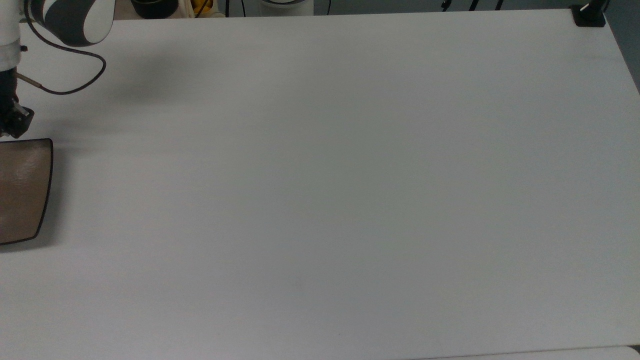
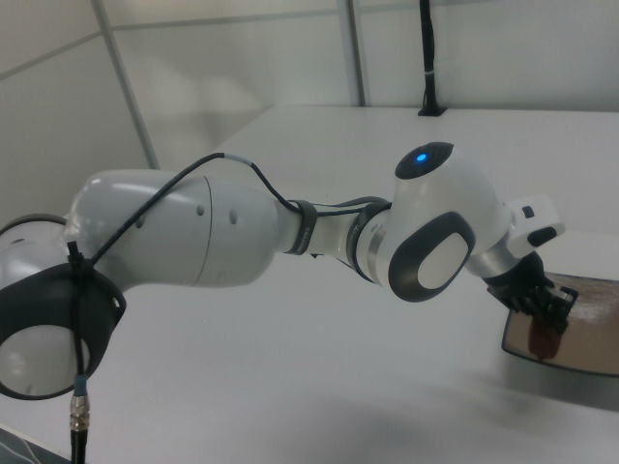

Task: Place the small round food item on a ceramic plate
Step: 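Lift the held food item and carry it over the square plate, then lower the food item onto the plate and open the gripper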

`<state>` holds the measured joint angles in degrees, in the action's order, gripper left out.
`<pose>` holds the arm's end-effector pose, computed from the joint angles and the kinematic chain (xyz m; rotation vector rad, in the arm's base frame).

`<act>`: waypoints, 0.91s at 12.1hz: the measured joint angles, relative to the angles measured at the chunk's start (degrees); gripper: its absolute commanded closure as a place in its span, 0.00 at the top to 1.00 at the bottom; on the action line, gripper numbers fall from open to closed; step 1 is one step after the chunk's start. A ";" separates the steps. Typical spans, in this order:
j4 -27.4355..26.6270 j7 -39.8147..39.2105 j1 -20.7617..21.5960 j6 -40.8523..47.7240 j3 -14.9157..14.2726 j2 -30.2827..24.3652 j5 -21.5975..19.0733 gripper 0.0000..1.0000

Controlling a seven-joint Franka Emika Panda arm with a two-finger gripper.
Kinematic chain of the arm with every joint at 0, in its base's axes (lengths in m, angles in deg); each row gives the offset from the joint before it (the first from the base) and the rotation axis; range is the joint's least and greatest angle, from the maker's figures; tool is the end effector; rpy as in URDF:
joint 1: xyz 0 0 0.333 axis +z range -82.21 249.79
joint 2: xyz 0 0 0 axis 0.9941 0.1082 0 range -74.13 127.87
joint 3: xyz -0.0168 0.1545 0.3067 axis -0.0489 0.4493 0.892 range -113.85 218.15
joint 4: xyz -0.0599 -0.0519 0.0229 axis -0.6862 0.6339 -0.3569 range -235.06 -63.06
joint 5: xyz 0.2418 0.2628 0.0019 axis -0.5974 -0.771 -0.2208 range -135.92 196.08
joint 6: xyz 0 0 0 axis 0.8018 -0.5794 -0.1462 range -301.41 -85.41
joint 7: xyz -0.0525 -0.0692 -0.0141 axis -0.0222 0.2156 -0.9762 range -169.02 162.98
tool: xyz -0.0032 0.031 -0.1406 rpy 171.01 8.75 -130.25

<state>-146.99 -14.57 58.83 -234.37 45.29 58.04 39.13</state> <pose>0.6364 -0.3749 0.4061 2.7251 -0.2847 0.5676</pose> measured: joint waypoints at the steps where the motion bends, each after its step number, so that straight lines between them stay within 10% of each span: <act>1: 1.38 3.67 0.31 0.00 0.02 1.24 0.00 0.00; 5: 6.57 15.91 0.76 -4.64 0.13 5.72 0.00 0.03; 7: 8.79 21.02 1.00 -7.76 0.14 8.34 0.00 0.99; 11: 9.36 23.28 1.01 -8.36 0.13 9.26 0.01 1.00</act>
<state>-137.63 8.72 59.84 -242.73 45.42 67.30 39.13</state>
